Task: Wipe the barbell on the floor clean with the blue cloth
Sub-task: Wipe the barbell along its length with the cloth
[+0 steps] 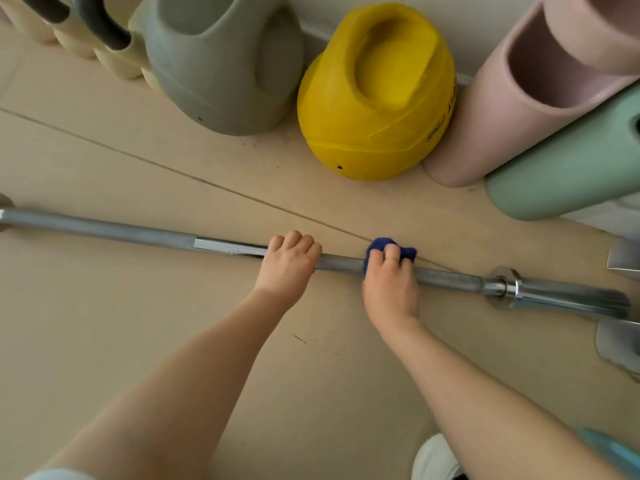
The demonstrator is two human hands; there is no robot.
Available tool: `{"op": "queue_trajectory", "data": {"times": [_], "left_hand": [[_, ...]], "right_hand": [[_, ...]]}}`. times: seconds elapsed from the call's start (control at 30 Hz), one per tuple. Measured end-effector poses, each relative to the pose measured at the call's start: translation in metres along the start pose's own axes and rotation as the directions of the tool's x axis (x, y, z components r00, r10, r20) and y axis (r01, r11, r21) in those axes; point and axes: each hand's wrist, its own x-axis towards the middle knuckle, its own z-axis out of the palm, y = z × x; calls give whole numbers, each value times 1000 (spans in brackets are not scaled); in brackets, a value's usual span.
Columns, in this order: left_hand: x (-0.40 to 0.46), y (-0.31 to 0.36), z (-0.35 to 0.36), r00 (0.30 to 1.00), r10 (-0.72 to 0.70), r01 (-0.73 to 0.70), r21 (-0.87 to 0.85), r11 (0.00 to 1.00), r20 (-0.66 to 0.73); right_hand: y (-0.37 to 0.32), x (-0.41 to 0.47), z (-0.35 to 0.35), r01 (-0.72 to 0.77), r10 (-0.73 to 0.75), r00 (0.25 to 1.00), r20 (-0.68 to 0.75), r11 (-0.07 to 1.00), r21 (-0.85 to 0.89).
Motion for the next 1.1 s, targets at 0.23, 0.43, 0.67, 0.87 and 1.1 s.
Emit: {"op": "queue_trajectory", "data": {"times": [0.23, 0.43, 0.67, 0.87, 1.1], "left_hand": [[-9, -11, 0, 992, 128, -127, -70, 989, -3], [-20, -77, -21, 995, 81, -73, -144, 987, 55], [-50, -158, -23, 899, -255, 319, -133, 939, 357], [-58, -161, -16, 947, -253, 285, -156, 946, 197], [-71, -172, -12, 977, -164, 180, -109, 978, 139]], "right_hand": [[-29, -6, -9, 116, -117, 982, 148, 993, 15], [-60, -7, -1, -44, 40, 995, 94, 998, 45], [-108, -3, -7, 162, -187, 968, 166, 974, 156], [-111, -13, -6, -148, 133, 981, 140, 983, 107], [-153, -6, -9, 100, -127, 971, 200, 985, 141]]}}
